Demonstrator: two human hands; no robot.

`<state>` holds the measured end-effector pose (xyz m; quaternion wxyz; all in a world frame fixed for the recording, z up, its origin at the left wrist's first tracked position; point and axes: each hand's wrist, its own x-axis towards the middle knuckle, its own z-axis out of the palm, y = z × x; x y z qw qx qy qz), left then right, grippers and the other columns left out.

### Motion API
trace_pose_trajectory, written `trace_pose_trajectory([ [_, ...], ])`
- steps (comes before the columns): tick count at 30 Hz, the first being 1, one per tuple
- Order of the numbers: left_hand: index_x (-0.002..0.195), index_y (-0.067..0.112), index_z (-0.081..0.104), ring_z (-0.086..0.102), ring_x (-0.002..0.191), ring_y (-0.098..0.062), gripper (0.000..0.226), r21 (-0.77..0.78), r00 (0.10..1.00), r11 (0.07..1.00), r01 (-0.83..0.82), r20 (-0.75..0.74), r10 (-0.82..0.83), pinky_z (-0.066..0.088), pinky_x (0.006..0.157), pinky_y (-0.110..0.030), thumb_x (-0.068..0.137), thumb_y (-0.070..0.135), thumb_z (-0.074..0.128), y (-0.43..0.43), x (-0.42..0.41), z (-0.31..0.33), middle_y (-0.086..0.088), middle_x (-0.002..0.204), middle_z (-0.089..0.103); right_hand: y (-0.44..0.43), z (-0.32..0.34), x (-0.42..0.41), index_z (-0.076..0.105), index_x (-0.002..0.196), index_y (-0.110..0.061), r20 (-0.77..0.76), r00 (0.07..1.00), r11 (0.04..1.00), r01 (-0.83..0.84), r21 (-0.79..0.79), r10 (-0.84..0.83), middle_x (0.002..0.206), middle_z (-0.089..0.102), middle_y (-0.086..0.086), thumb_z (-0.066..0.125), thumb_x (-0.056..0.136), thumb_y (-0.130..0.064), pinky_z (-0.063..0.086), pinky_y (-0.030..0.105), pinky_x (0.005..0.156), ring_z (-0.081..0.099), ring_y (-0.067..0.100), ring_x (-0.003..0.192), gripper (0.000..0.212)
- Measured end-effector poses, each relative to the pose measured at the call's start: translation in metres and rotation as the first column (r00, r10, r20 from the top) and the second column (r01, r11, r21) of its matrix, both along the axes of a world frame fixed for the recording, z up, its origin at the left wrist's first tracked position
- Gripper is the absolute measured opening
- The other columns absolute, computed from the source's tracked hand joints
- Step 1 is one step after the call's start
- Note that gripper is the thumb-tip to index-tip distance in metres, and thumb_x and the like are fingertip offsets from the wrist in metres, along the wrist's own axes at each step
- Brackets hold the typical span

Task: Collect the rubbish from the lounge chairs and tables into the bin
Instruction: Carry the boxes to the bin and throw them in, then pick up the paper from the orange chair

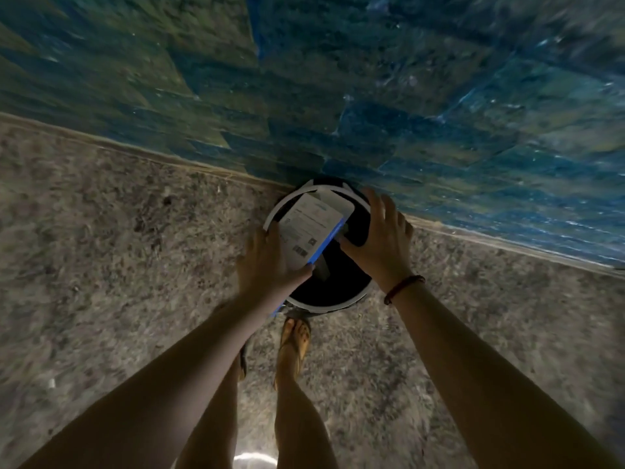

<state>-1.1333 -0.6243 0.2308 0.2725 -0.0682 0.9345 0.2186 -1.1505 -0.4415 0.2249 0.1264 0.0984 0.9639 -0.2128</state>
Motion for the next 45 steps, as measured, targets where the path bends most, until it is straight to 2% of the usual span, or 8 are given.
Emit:
trace_pose_trajectory([
  [3,0.147,0.021,0.002,0.016,0.139,-0.031,0.106,0.125,0.991,0.992,-0.025,0.134,0.008,0.027,0.107,-0.054,0.07,0.063,0.062,0.024,-0.007,-0.013,-0.011,0.153,0.008,0.007,0.005,0.004,0.021,0.142,-0.021,-0.014,1.0,1.0,0.007,0.014,-0.007,0.146,0.029,0.014,0.066,0.072,-0.038,0.028,0.052,0.103,0.033,0.035,0.129,0.085],
  [5,0.147,0.021,-0.005,0.005,0.142,-0.03,0.107,0.127,0.989,0.992,-0.019,0.146,0.0,0.018,0.112,-0.053,0.072,0.065,0.058,0.032,-0.009,-0.015,-0.008,0.156,-0.003,0.011,0.008,0.009,0.02,0.143,-0.021,0.001,1.0,0.999,0.011,0.03,-0.011,0.147,0.027,0.014,0.068,0.071,-0.035,0.027,0.053,0.105,0.031,0.035,0.13,0.087],
  [12,0.14,0.018,0.027,0.043,0.122,-0.029,0.074,0.037,0.973,0.986,0.162,-0.172,-0.153,0.043,0.092,-0.042,0.079,0.047,0.058,0.003,-0.018,0.022,-0.01,0.137,0.04,-0.013,0.037,0.008,0.03,0.138,-0.016,-0.086,0.996,1.0,-0.025,0.007,0.025,0.137,0.041,0.014,0.064,0.076,-0.037,0.034,0.048,0.097,0.04,0.034,0.122,0.074],
  [23,0.139,0.015,0.033,0.047,0.119,-0.035,0.072,0.013,0.863,0.985,-0.172,-0.481,0.157,0.042,0.094,-0.047,0.079,0.044,0.06,-0.144,-0.039,0.179,-0.014,0.136,0.044,-0.166,0.174,-0.043,0.031,0.138,-0.015,-0.322,0.874,0.889,-0.429,-0.161,0.363,0.136,0.045,0.01,0.057,0.084,-0.042,0.031,0.045,0.1,0.041,0.029,0.122,0.066],
  [28,0.141,0.018,0.031,0.046,0.124,-0.032,0.074,0.002,0.74,0.925,-0.381,-0.599,0.306,0.04,0.097,-0.045,0.078,0.051,0.054,-0.248,-0.005,0.271,-0.009,0.141,0.043,-0.288,0.259,-0.049,0.039,0.134,-0.007,-0.461,0.722,0.713,-0.66,-0.237,0.515,0.13,0.05,0.014,0.06,0.084,-0.036,0.039,0.046,0.096,0.048,0.032,0.118,0.062],
  [34,0.141,0.017,0.031,0.044,0.126,-0.029,0.074,0.04,0.507,0.785,-0.618,-0.743,0.437,0.039,0.099,-0.043,0.08,0.047,0.06,-0.387,0.066,0.382,-0.007,0.14,0.043,-0.455,0.364,-0.023,0.038,0.134,-0.01,-0.651,0.437,0.448,-0.879,-0.164,0.62,0.131,0.051,0.01,0.061,0.084,-0.036,0.037,0.041,0.095,0.047,0.028,0.119,0.061],
  [40,0.142,0.02,0.03,0.042,0.127,-0.024,0.079,0.096,0.279,0.603,-0.792,-0.822,0.497,0.038,0.102,-0.04,0.074,0.058,0.047,-0.514,0.169,0.478,-0.005,0.142,0.041,-0.627,0.469,0.042,0.043,0.132,-0.007,-0.788,0.2,0.184,-0.977,-0.113,0.582,0.129,0.054,0.013,0.063,0.082,-0.031,0.04,0.042,0.094,0.051,0.03,0.117,0.058],
  [45,0.143,0.023,0.028,0.041,0.126,-0.022,0.079,0.088,0.152,0.443,-0.892,-0.865,0.478,0.039,0.101,-0.041,0.075,0.058,0.048,-0.606,0.285,0.529,-0.002,0.142,0.039,-0.755,0.525,0.127,0.042,0.132,-0.009,-0.851,0.056,-0.044,-0.995,-0.092,0.522,0.127,0.054,0.013,0.062,0.083,-0.031,0.04,0.042,0.096,0.051,0.03,0.115,0.057],
])
